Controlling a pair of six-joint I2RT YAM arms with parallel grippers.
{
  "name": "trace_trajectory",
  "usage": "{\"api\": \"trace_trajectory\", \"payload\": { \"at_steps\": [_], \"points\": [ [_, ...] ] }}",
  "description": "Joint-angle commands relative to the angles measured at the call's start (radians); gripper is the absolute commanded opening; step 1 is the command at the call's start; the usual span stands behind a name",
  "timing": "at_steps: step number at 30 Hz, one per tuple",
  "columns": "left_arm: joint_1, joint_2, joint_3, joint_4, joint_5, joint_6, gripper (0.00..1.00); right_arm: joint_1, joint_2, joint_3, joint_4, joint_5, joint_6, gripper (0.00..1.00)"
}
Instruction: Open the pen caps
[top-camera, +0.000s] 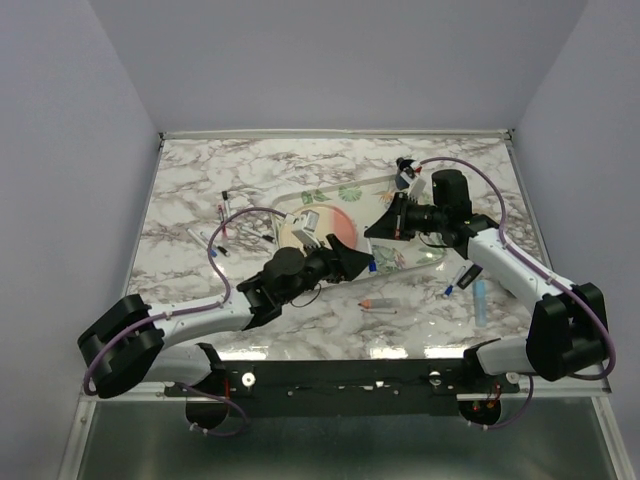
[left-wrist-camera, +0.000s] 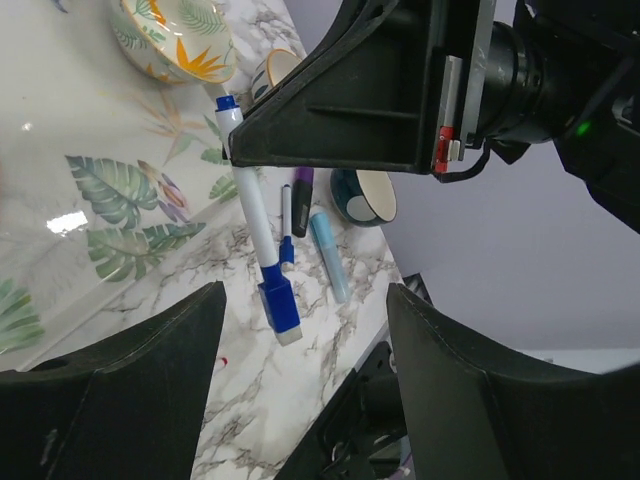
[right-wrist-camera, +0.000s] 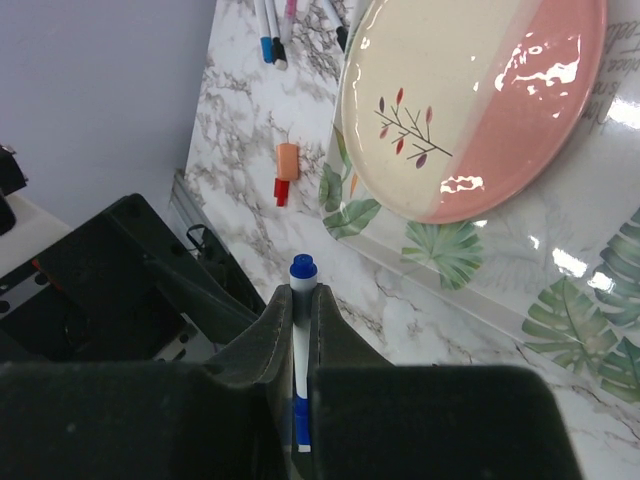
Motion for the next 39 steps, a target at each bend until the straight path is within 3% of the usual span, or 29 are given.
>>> {"api": "trace_trajectory", "payload": {
  "at_steps": [1, 7, 15, 18, 22, 26, 28, 29, 31, 32, 33, 35, 36, 37, 39],
  "points": [
    [-0.038, 0.085, 0.087, -0.098, -0.12, -0.047, 0.7, -0.004, -0.026, -0.012, 0.061, -0.01, 0.044, 0.01],
    [-0.092, 0.12, 0.156, -0.227, -0.208, -0.027, 0.65, -0.01, -0.023, -0.015, 0.069, -0.011, 0.058, 0.01],
    [-0.123, 0.174, 0.248, -0.352, -0.3, 0.017, 0.49, -0.012, -0.029, -0.029, 0.078, -0.008, 0.058, 0.01],
    [-0.127, 0.19, 0.28, -0.394, -0.315, 0.033, 0.39, -0.012, -0.034, -0.032, 0.076, -0.005, 0.058, 0.01],
    [-0.127, 0.202, 0.297, -0.413, -0.286, 0.051, 0.03, -0.015, -0.043, -0.027, 0.072, 0.001, 0.053, 0.01],
    [-0.121, 0.176, 0.276, -0.399, -0.233, 0.083, 0.0, -0.027, -0.057, -0.023, 0.069, 0.002, 0.035, 0.01],
    [-0.101, 0.144, 0.241, -0.372, -0.184, 0.103, 0.0, -0.036, -0.06, 0.009, 0.041, -0.013, -0.023, 0.09],
    [-0.089, 0.13, 0.222, -0.352, -0.097, 0.109, 0.0, -0.039, -0.06, 0.032, 0.018, -0.022, -0.06, 0.24],
    [-0.032, 0.086, 0.17, -0.309, 0.0, 0.112, 0.0, -0.047, -0.059, 0.104, -0.073, -0.059, -0.224, 0.38],
    [-0.009, 0.072, 0.153, -0.294, 0.063, 0.129, 0.0, -0.047, -0.059, 0.131, -0.118, -0.07, -0.297, 0.49],
    [0.011, 0.056, 0.138, -0.289, 0.151, 0.131, 0.0, -0.049, -0.062, 0.152, -0.162, -0.155, -0.51, 0.54],
    [0.054, 0.01, 0.102, -0.295, 0.239, 0.161, 0.0, -0.049, -0.075, 0.21, -0.357, -0.259, -0.775, 0.66],
    [0.069, -0.007, 0.092, -0.292, 0.328, 0.175, 0.0, -0.05, -0.086, 0.226, -0.428, -0.35, -1.012, 0.68],
    [0.09, -0.037, 0.075, -0.298, 0.367, 0.183, 0.0, -0.049, -0.117, 0.234, -0.557, -0.372, -1.13, 0.68],
    [0.104, -0.059, 0.075, -0.327, 0.433, 0.215, 0.0, -0.049, -0.155, 0.223, -0.621, -0.402, -1.394, 0.7]
  ]
}}
